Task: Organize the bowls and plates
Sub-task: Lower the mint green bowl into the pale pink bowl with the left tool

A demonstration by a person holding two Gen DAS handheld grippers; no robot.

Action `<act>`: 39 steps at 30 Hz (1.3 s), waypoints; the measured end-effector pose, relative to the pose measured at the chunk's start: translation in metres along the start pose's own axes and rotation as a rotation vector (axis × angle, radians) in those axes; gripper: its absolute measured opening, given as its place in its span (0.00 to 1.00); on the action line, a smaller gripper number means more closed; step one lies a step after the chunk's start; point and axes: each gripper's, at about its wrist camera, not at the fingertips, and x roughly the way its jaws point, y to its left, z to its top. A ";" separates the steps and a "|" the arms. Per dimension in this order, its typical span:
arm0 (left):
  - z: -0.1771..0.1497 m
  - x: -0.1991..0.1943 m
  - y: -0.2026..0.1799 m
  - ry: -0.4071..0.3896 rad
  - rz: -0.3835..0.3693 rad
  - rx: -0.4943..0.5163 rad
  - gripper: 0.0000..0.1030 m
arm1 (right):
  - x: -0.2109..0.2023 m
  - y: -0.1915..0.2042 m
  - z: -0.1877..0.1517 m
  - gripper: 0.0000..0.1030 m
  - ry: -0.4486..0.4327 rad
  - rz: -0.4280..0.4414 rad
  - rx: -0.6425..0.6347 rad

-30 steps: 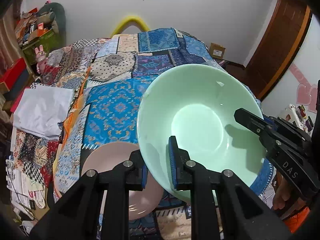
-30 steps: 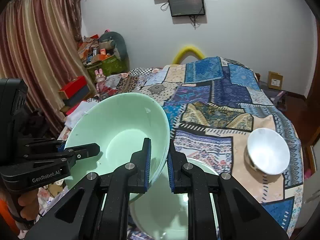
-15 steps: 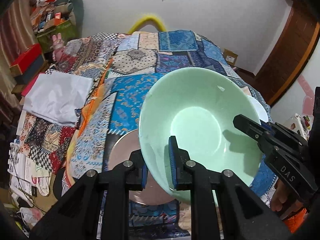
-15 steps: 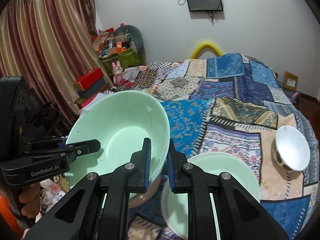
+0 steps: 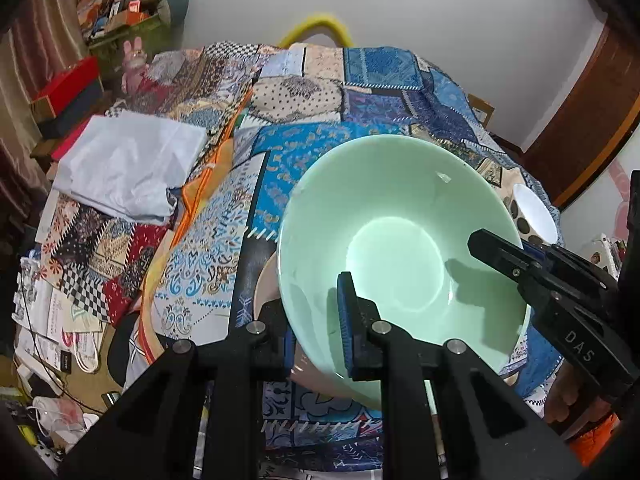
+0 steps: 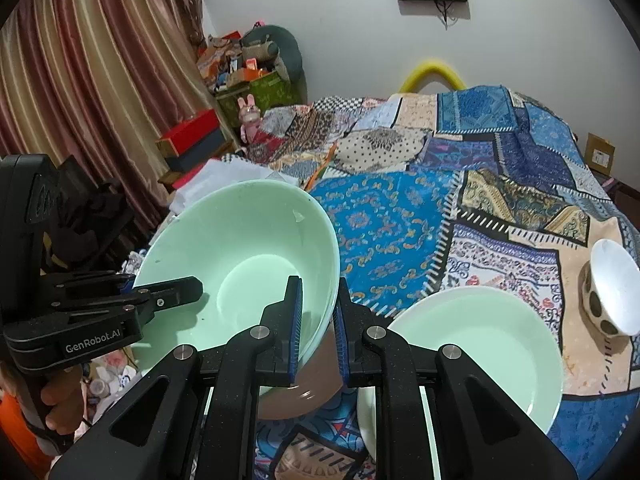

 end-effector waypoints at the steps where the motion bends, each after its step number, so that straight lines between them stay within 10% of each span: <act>1: -0.001 0.002 0.002 0.005 0.000 -0.003 0.17 | 0.002 0.001 -0.001 0.13 0.007 0.000 0.001; 39: -0.025 0.078 0.030 0.151 0.001 -0.045 0.17 | 0.055 -0.009 -0.031 0.13 0.186 0.010 0.040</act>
